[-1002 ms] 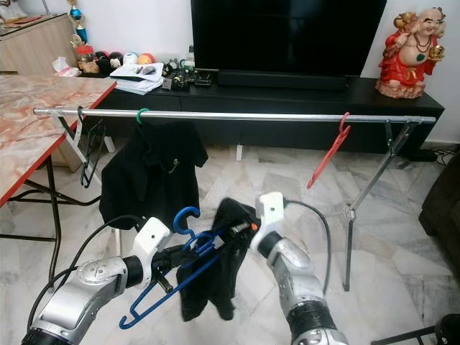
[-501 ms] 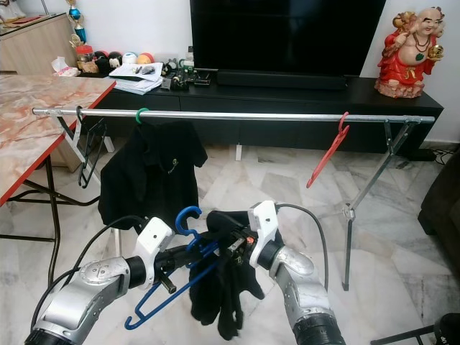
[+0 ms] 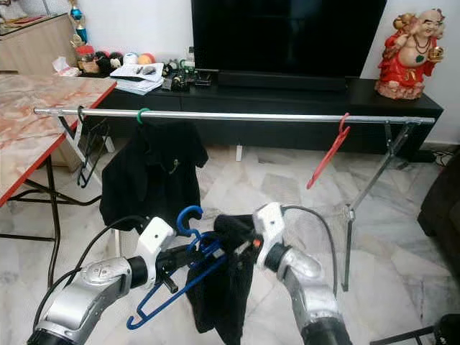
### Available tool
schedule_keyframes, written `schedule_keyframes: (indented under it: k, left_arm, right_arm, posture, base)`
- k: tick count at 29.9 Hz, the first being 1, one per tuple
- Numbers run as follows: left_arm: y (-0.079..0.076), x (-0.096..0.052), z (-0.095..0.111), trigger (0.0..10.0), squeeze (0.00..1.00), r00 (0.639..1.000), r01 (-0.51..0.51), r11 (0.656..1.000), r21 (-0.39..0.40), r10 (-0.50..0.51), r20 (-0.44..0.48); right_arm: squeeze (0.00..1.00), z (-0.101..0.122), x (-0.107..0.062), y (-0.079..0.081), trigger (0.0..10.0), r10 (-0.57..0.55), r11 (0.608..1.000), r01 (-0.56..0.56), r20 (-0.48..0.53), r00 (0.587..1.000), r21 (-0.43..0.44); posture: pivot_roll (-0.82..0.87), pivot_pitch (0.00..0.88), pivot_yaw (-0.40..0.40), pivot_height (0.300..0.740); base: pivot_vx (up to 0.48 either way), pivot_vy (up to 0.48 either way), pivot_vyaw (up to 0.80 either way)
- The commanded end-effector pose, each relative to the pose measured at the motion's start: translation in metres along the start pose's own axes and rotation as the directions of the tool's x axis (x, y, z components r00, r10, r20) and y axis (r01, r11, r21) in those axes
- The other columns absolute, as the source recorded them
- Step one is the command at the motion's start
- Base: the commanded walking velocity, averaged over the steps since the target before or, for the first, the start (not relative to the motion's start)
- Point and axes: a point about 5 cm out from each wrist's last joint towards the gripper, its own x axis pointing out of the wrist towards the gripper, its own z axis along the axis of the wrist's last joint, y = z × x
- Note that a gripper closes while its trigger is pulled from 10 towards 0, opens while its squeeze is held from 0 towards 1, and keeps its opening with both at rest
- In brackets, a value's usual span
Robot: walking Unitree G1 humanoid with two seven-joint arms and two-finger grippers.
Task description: Hang hanger
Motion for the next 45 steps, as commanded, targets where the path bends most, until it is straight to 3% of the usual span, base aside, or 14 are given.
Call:
schedule_keyframes:
  k: [1,4,9,24,25,26,27,45]
  left_arm:
    - [0.004,-0.002,0.005,10.0,0.00,1.000,-0.011,1.000,-0.007,0.011,0.019]
    - [0.004,-0.003,0.004,10.0,0.00,1.000,-0.009,1.000,-0.007,0.009,0.014]
    - [0.004,-0.003,0.004,10.0,0.00,1.000,-0.010,1.000,-0.006,0.010,0.011]
    - [0.002,-0.001,0.003,10.0,0.00,1.000,-0.005,1.000,-0.010,0.006,0.016]
    - [0.002,-0.001,0.003,10.0,0.00,1.000,-0.007,1.000,-0.011,0.007,0.016]
    - [0.002,-0.001,0.003,10.0,0.00,1.000,-0.007,1.000,-0.011,0.007,0.017]
    - [0.002,-0.001,0.003,10.0,0.00,1.000,-0.007,1.000,-0.012,0.008,0.017]
    - [0.013,0.003,0.011,10.0,0.00,0.989,-0.113,0.993,-0.032,0.116,0.090]
  right_arm:
    - [0.00,0.005,-0.003,0.001,10.0,0.043,0.997,-0.044,-0.027,0.999,-0.055]
    - [0.00,-0.003,-0.008,-0.003,10.0,0.026,0.994,-0.038,-0.113,0.993,-0.105]
    - [0.00,-0.002,-0.014,-0.009,10.0,0.007,0.992,-0.023,-0.132,0.991,-0.121]
    - [0.00,-0.005,-0.003,0.011,10.0,0.121,0.984,-0.138,-0.147,0.982,-0.115]
    - [0.69,-0.006,-0.003,0.011,10.0,0.117,0.985,-0.134,-0.150,0.982,-0.111]
    - [0.88,-0.007,-0.003,0.011,10.0,0.115,0.985,-0.133,-0.153,0.981,-0.112]
    - [0.98,-0.007,-0.004,0.011,10.0,0.113,0.985,-0.132,-0.156,0.981,-0.113]
    - [1.00,-0.022,-0.011,0.013,10.0,0.088,0.979,-0.134,-0.270,0.959,-0.156]
  posture:
    - [0.17,0.000,-0.032,0.740]
    - [0.17,0.000,-0.031,0.740]
    - [0.17,0.000,-0.031,0.740]
    - [0.17,0.000,-0.041,0.740]
    - [0.17,0.000,-0.041,0.740]
    - [0.17,0.001,-0.041,0.740]
    - [0.17,0.001,-0.041,0.740]
    - [0.16,0.000,-0.044,0.740]
  base:
    - [0.000,0.000,0.00]
    - [0.000,0.000,0.00]
    - [0.000,0.000,0.00]
    - [0.000,0.000,0.00]
    - [0.000,0.000,0.00]
    - [0.000,0.000,0.00]
    - [0.000,0.000,0.00]
    - [0.000,0.000,0.00]
